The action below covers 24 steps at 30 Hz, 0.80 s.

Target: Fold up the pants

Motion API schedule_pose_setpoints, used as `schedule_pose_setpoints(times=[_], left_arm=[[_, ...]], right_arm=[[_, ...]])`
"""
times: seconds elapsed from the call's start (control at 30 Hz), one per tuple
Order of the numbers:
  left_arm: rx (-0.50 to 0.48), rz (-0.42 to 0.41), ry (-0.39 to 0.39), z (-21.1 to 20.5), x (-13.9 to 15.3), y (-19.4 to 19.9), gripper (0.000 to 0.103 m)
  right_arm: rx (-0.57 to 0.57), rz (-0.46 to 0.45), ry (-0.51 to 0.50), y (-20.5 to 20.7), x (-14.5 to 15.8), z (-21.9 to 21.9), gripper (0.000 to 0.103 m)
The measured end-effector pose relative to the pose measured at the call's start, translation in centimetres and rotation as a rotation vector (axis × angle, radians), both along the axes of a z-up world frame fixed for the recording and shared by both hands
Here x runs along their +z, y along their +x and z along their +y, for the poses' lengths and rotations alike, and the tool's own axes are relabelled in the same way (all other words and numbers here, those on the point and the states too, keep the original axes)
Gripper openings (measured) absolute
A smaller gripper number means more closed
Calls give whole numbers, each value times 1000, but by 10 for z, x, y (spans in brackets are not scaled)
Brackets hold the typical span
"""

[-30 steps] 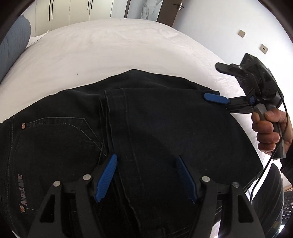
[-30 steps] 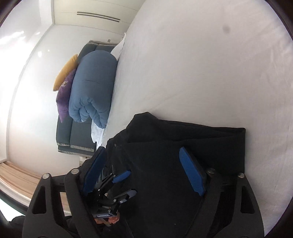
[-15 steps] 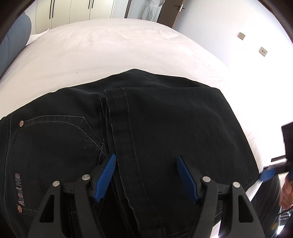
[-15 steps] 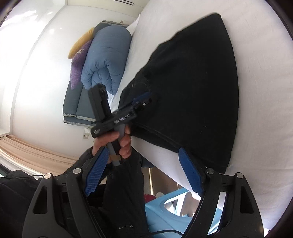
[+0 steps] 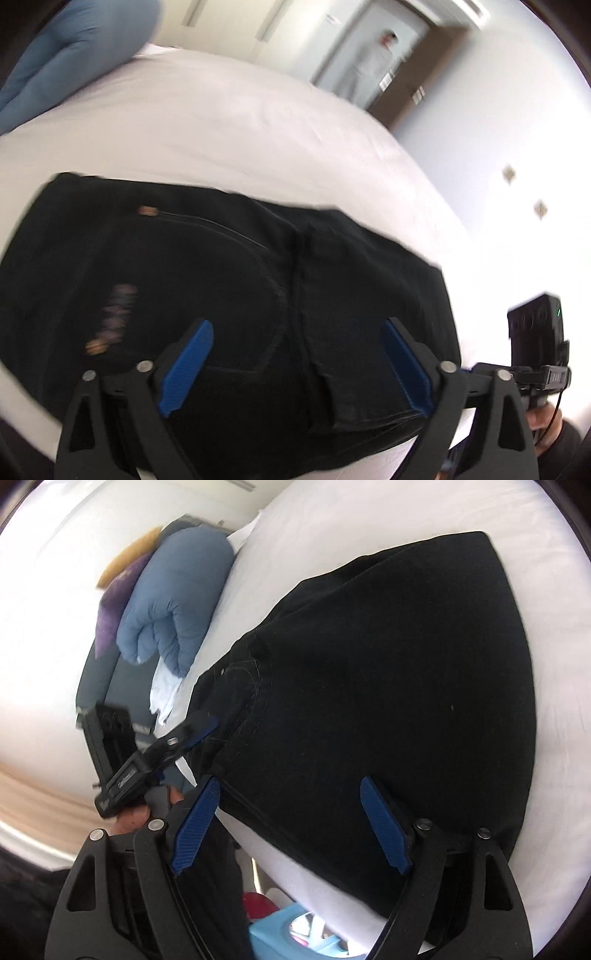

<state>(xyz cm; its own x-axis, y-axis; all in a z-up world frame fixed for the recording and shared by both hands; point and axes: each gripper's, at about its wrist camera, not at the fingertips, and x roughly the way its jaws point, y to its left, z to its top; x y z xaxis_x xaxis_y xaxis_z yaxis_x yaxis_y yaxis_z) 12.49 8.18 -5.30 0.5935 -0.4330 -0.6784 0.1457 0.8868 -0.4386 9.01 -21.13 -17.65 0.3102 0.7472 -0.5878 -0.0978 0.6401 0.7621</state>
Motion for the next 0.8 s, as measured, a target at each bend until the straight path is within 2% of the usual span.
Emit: schedule_pose_setpoints(times=[0.13,0.3,0.43,0.63,0.8], left_arm=[[157,-31,-94,71,20,-26,97],[326,-36,-194,148,31,-50,99],[433,-24,-285,198,27,-66,99],[495,20,-352,226,5,-71,99],[508,63,-390,227,-8,-71,99]], right_arm=[[-55,-120,113,-8,31,14,79],[-39,-103,138,-4,30,49,79],[-11,-101,178,-6,33,74,79],[-11,-112,194,6,44,92,79],[-47,-119,210,23,53,81,79]])
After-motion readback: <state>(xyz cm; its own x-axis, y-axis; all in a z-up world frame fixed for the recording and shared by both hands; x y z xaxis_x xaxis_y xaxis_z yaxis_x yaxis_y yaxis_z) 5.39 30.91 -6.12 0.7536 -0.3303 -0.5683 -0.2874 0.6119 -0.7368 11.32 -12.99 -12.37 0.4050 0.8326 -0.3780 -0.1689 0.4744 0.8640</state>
